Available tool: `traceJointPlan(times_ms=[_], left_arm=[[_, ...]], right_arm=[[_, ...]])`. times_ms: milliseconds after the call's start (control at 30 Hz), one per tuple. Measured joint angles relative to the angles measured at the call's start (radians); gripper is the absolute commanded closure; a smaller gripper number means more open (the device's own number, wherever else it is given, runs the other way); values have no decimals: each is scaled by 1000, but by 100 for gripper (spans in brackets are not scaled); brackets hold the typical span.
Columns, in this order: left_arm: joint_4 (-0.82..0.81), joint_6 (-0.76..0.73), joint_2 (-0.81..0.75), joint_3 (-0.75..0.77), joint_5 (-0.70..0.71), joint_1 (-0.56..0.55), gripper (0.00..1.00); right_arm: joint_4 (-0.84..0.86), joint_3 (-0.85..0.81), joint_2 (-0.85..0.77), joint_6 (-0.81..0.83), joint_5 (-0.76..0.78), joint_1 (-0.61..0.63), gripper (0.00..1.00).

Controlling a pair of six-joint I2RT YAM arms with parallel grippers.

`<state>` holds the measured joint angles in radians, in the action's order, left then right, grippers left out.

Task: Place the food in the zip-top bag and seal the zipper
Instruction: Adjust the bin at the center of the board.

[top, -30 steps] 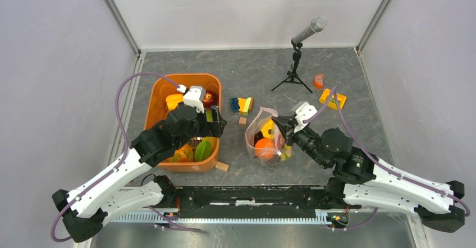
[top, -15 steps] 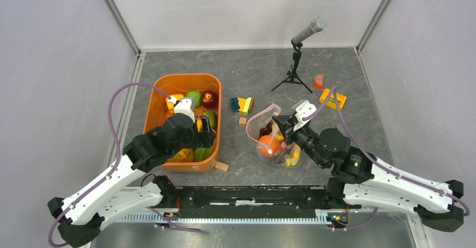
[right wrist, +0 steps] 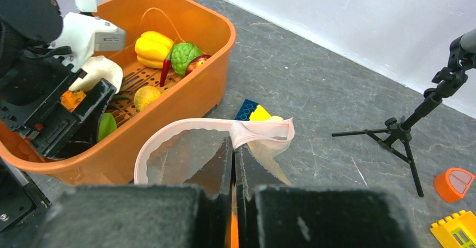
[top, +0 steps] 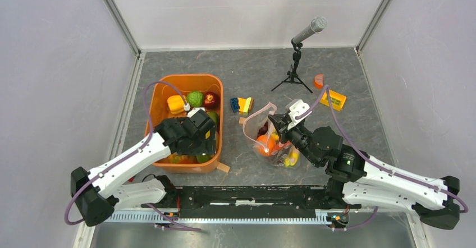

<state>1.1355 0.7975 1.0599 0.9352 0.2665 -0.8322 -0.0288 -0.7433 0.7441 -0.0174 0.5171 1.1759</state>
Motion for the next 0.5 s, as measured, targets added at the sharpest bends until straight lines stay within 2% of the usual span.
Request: traceJointPlan(times_ms=[133,233,400,500], left_arm=[[-55,-14,51,-4,-34,8,0],[-168,-14,58,-30,-68,43,0],[-378,-15,72,-71,-163,160,0],[-475,-23,93,-76,-169,225,0]], right_arm=[[13,0,12,11,0,0,98],[14,0,15,16,0,0,98],[13,0,14,15,0,0,98],[12,0,8,15,1,0,98]])
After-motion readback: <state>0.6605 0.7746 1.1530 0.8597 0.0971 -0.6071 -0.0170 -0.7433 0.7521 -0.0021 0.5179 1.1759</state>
